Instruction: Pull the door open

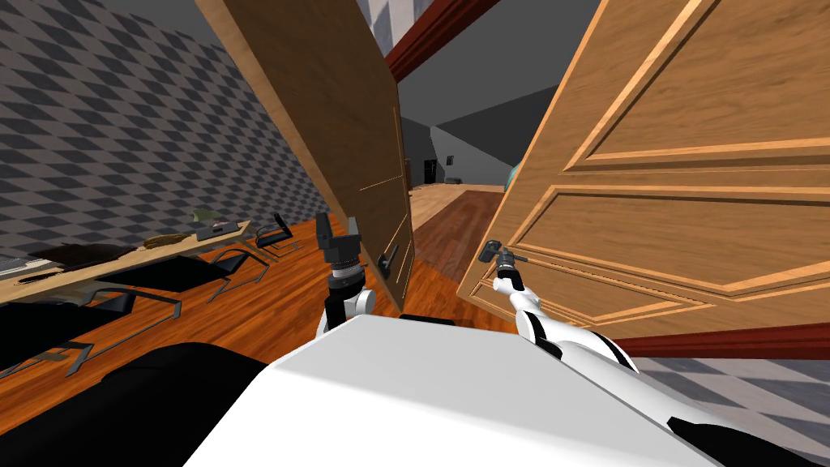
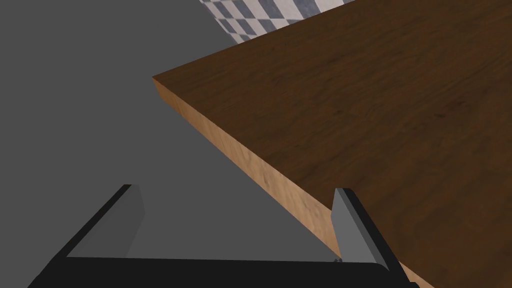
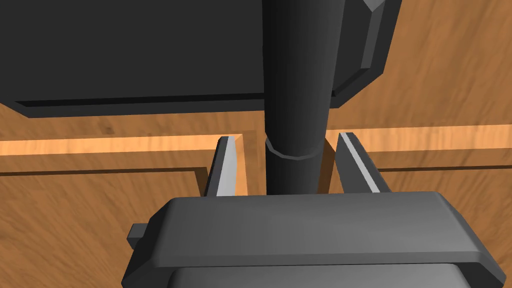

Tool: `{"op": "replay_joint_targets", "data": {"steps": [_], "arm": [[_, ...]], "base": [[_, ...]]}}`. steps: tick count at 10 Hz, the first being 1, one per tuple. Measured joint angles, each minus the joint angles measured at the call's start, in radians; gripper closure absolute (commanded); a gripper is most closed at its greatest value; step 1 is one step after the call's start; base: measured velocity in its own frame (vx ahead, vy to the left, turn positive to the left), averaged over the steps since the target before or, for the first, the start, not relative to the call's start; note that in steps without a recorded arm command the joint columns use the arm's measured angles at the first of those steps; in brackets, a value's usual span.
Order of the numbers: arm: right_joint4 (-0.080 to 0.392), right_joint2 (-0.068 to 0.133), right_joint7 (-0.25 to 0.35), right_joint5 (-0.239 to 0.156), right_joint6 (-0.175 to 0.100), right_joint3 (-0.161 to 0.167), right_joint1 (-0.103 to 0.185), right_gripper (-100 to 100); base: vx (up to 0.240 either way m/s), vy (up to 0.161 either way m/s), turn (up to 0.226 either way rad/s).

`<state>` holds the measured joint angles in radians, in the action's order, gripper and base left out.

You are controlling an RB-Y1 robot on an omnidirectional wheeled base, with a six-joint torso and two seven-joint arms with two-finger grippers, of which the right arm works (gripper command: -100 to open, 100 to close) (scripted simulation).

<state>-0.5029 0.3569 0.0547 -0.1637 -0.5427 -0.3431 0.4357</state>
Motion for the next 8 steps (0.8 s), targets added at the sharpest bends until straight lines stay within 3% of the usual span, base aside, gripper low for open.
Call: {"op": "replay_joint_targets", "data": {"steps": [4, 8], "arm": [[0.001, 0.0, 0.0, 0.0, 0.0, 0.0, 0.0, 100], [-0.007, 0.008, 0.02, 0.007, 0.002, 0.019, 0.003, 100]], "base": [[-0.001, 0.0, 0.0], [-0.175, -0.034, 0.098]]}}
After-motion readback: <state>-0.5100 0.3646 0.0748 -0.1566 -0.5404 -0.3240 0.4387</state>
